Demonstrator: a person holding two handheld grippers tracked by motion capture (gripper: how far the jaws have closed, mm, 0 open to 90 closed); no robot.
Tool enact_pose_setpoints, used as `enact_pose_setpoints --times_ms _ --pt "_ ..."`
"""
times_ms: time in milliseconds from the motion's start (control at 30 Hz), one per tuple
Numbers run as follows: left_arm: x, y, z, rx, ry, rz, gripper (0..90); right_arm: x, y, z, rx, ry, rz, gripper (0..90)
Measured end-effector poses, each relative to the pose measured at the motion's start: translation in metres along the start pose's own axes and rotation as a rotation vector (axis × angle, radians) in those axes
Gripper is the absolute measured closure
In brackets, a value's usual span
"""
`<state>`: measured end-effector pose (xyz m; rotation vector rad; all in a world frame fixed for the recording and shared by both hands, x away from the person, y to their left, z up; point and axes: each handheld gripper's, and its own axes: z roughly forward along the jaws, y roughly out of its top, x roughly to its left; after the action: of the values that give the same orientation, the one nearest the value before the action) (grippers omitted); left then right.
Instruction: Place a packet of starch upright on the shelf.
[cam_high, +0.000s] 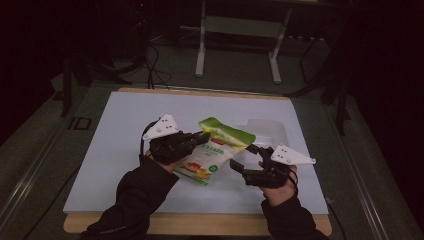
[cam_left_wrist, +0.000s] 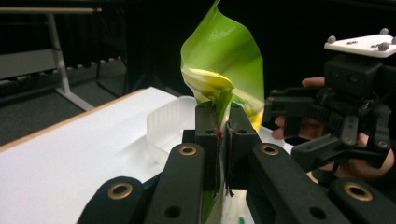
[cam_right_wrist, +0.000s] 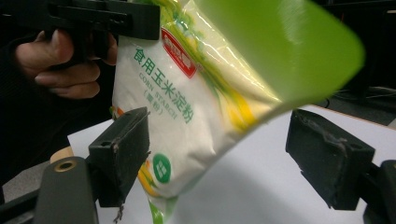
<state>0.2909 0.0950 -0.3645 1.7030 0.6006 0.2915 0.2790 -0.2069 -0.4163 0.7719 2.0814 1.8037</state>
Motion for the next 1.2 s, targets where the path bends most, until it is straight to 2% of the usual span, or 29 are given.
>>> enact_pose_setpoints --times_ms 200,233,267,367,433,467,500,533,567,600,633,667,700,867,1033,1200 --pt "-0.006 0.002 0.002 -0.016 -0.006 0.007 87.0 -0.001 0.001 0.008 0.015 0.009 -0.007 28.7" --pt "-0.006 0.002 0.002 -0.016 -0.006 0.007 87.0 -0.001 0.001 0.008 0.013 0.014 -0.011 28.7" --pt "-0.009 0.003 0.003 -0.020 -0.012 0.012 87.0 0.000 0.002 0.008 0.003 0.038 -0.006 33.0" --pt "-0.011 0.004 0.004 -0.025 -0.028 0.004 87.1 0.002 0.003 0.008 -0.002 0.038 -0.019 34.6" --pt "-0.013 0.005 0.004 -0.033 -0.040 -0.001 87.0 0.002 0.004 0.008 0.008 0.047 -0.025 42.8" --pt "-0.014 0.006 0.004 -0.037 -0.040 -0.001 87.0 0.002 0.004 0.008 0.008 0.047 -0.025 42.8" --pt "-0.016 0.006 0.004 -0.034 -0.049 0.007 87.0 0.003 0.004 0.009 0.030 0.060 -0.028 52.7" --pt "-0.018 0.007 0.005 -0.033 -0.052 0.008 87.0 0.003 0.004 0.009 0.030 0.060 -0.028 52.7" --pt "-0.019 0.007 0.005 -0.033 -0.051 0.009 87.0 0.004 0.004 0.009 0.041 0.072 -0.037 61.3" --pt "-0.020 0.007 0.005 -0.027 -0.054 0.016 87.0 0.004 0.004 0.009 0.041 0.072 -0.037 61.3" --pt "-0.021 0.007 0.006 -0.026 -0.053 0.015 87.0 0.003 0.004 0.009 0.048 0.085 -0.025 67.3" --pt "-0.021 0.007 0.006 -0.026 -0.053 0.015 87.0 0.003 0.004 0.009 0.048 0.085 -0.025 67.3" --pt "-0.020 0.006 0.006 -0.014 -0.061 0.007 87.0 -0.001 0.005 0.008 0.060 0.136 -0.004 76.7" --pt "-0.013 0.003 0.007 0.002 -0.074 -0.015 86.9 -0.003 0.009 0.009 0.120 0.158 0.016 80.5" --pt "-0.005 0.000 0.006 -0.007 -0.097 -0.051 86.7 -0.001 0.015 0.009 0.151 0.159 -0.003 81.3" --pt "-0.004 0.001 0.004 -0.025 -0.105 -0.037 83.9 -0.002 0.027 0.007 0.162 0.161 -0.038 83.8"
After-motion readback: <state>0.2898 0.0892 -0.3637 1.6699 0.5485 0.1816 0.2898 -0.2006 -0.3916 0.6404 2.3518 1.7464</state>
